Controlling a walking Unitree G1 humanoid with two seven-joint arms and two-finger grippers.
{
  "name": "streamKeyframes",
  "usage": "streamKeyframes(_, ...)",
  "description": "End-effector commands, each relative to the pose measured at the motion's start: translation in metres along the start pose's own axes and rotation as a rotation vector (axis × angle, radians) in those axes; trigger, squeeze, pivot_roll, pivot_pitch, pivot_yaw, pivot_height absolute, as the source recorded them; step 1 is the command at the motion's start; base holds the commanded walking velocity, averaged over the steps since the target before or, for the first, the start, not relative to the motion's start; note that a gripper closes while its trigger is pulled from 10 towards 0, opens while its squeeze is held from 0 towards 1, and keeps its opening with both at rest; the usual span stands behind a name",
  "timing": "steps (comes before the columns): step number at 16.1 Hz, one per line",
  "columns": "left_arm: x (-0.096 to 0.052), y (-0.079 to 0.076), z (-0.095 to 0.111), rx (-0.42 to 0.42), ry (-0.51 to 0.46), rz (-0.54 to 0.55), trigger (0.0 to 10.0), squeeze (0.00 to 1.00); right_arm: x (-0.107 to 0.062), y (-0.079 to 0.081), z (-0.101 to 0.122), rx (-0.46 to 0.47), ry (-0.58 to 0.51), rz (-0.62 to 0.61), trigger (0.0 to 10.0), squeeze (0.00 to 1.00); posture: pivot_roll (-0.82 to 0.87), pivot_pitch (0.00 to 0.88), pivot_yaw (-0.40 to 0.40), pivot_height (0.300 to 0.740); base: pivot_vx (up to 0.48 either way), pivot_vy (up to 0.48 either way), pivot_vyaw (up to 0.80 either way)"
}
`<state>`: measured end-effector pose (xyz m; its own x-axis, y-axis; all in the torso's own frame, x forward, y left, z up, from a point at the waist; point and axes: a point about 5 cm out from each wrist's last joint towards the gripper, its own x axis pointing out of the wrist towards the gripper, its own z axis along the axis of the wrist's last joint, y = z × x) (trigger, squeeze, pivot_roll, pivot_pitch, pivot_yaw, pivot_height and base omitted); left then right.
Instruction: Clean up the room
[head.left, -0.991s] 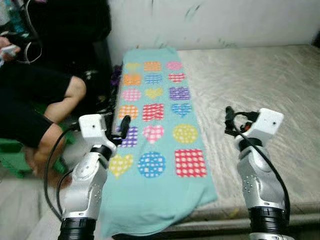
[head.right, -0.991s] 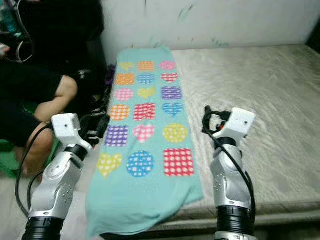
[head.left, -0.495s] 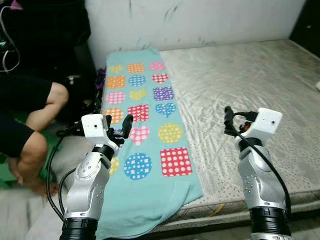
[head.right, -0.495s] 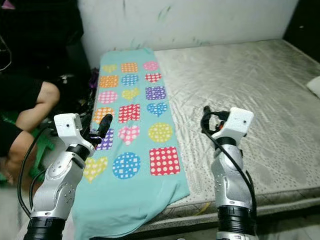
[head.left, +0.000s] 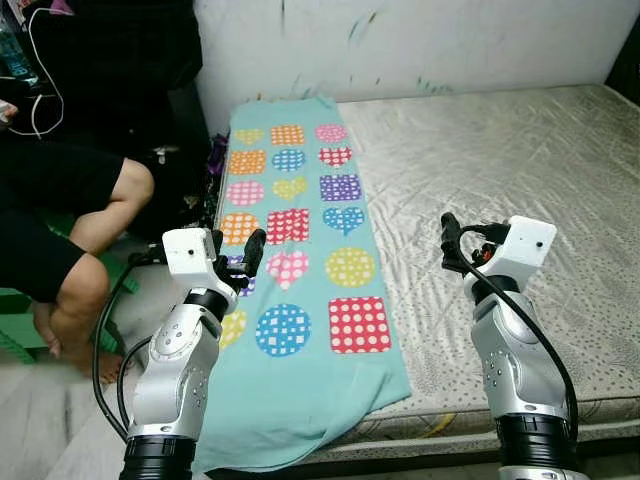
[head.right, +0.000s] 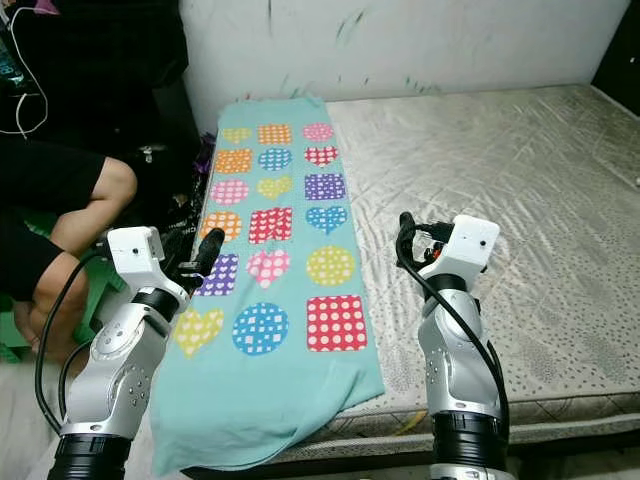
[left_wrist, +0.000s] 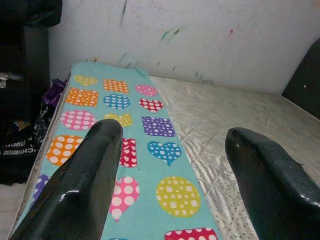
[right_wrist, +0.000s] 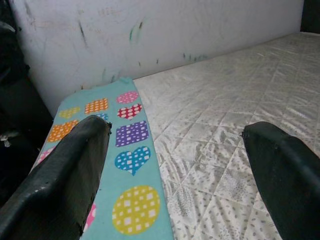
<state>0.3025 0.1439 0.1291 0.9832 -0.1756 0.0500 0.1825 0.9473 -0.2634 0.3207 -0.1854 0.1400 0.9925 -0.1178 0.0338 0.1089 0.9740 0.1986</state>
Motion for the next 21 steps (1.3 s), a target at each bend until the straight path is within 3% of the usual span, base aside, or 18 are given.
streamKeyframes(1, -0.0005, 0.0011, 0.0037, 0.005, -0.013, 0.004, 10.0, 0.00, -0.0003, 0.0023, -0.0017, 0.000, 0.007, 0.016, 10.0, 0.00, -0.12, 0.000, 0.067, 0.740, -0.251, 0.000, 0.00)
streamKeyframes(5, -0.0001, 0.0011, 0.0039, 0.006, -0.012, 0.004, 10.0, 0.00, 0.0002, 0.0032, -0.0015, 0.000, 0.006, 0.020, 10.0, 0.00, -0.12, 0.000, 0.066, 0.740, -0.248, 0.000, 0.00)
streamKeyframes(21, -0.0031, 0.0023, 0.0067, -0.019, -0.036, 0.001, 10.0, 0.00, -0.0015, -0.0014, -0.0025, -0.007, 0.010, 0.010, 10.0, 0.00, -0.12, 0.000, 0.067, 0.740, 0.000, 0.000, -0.07)
